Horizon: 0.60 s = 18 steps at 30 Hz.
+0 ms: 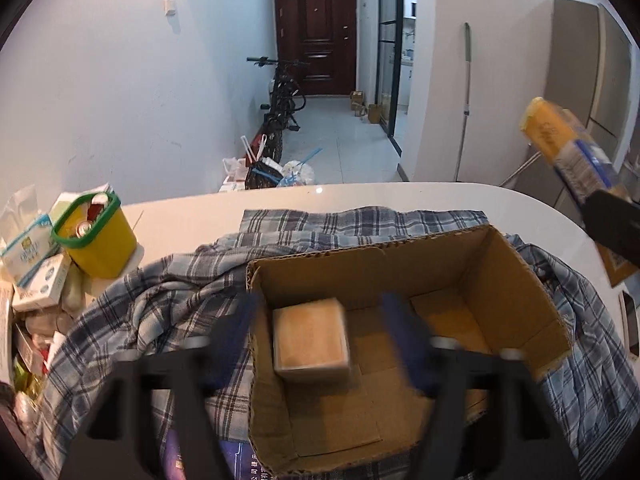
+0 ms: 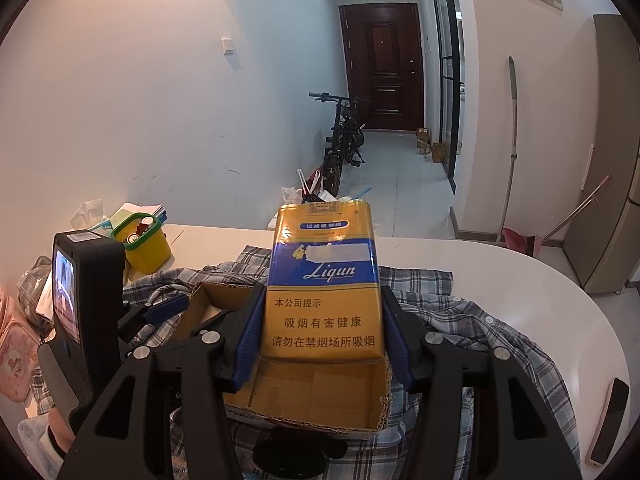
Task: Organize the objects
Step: 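Lower the beige block into the box and open the left gripper, then lower the yellow Liqun pack into the box beside the block and open the right gripper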
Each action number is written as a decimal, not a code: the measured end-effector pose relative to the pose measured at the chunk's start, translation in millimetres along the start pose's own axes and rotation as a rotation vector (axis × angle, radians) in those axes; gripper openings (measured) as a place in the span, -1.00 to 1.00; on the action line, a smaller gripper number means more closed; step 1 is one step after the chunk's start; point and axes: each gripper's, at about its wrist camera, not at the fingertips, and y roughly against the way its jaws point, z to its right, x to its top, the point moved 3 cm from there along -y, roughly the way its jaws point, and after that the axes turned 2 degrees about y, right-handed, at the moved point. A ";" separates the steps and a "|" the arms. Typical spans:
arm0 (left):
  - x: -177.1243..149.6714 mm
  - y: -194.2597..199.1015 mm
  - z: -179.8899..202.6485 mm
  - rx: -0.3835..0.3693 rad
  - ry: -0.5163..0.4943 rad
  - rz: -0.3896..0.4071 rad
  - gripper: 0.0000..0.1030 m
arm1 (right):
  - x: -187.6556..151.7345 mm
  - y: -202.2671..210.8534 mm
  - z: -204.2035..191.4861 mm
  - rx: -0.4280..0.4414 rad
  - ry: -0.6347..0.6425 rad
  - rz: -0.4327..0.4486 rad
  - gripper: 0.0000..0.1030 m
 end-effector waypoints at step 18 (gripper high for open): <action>27.5 70.1 -16.5 0.021 0.038 0.260 1.00 | -7.3 -16.6 0.0 0.026 -0.028 -0.056 0.05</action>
